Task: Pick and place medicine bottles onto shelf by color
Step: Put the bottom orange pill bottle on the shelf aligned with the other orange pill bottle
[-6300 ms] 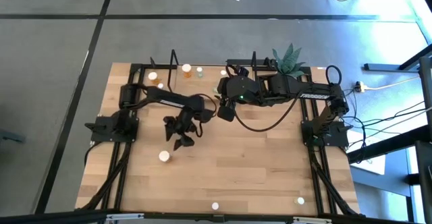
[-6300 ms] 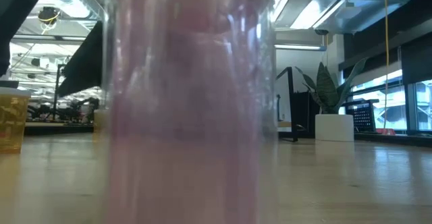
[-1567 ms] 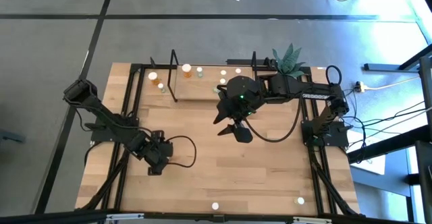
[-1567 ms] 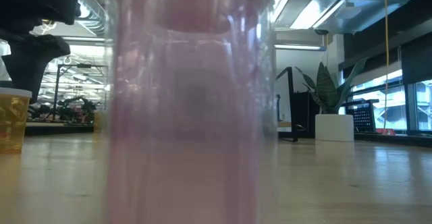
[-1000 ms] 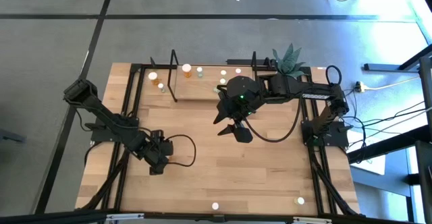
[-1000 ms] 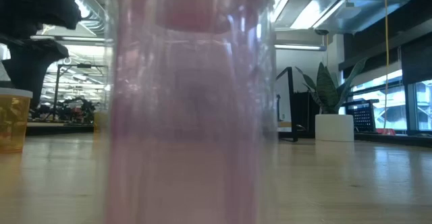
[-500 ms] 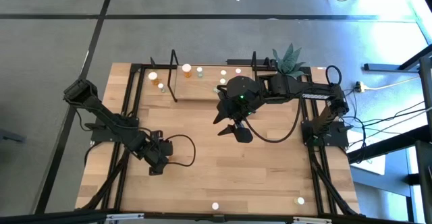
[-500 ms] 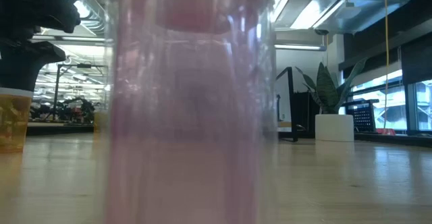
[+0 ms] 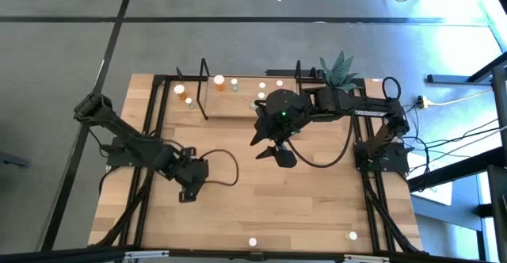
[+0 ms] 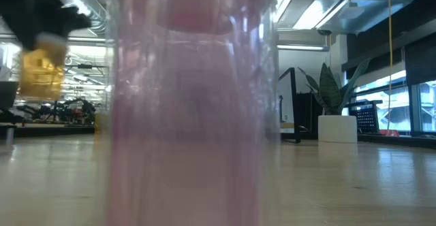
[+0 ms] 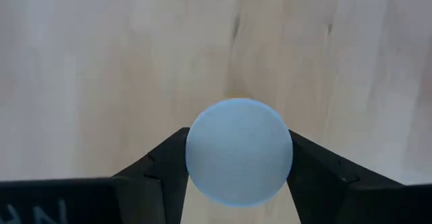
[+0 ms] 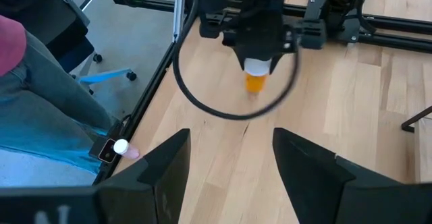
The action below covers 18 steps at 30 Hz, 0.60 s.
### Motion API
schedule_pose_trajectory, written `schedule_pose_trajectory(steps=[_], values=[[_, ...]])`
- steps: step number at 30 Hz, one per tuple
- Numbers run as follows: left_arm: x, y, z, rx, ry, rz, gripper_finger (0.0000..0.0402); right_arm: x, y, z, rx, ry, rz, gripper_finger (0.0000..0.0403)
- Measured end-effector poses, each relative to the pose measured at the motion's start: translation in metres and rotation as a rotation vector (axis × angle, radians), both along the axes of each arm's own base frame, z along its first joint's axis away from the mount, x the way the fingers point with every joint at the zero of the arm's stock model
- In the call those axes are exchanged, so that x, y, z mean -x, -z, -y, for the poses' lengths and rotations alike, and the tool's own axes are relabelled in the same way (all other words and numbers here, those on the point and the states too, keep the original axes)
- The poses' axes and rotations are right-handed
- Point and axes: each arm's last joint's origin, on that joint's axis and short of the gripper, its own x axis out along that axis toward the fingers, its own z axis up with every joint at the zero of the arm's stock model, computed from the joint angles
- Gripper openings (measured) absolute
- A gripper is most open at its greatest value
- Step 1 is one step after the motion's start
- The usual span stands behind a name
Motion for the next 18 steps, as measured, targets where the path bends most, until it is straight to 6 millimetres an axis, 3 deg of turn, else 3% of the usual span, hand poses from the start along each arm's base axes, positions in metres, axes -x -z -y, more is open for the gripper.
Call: schedule_pose_trajectory(steps=[8,18], values=[[-0.024,-0.055,-0.042,-0.050,-0.056,0.052,0.0192,0.000,0.000,0.001,0.013,0.025,-0.002,0.0213],[-0.030,-0.097,-0.126,-0.120,-0.270,0.063,0.0191,-0.002,0.001,0.009,0.155,0.306,-0.005,0.0213]])
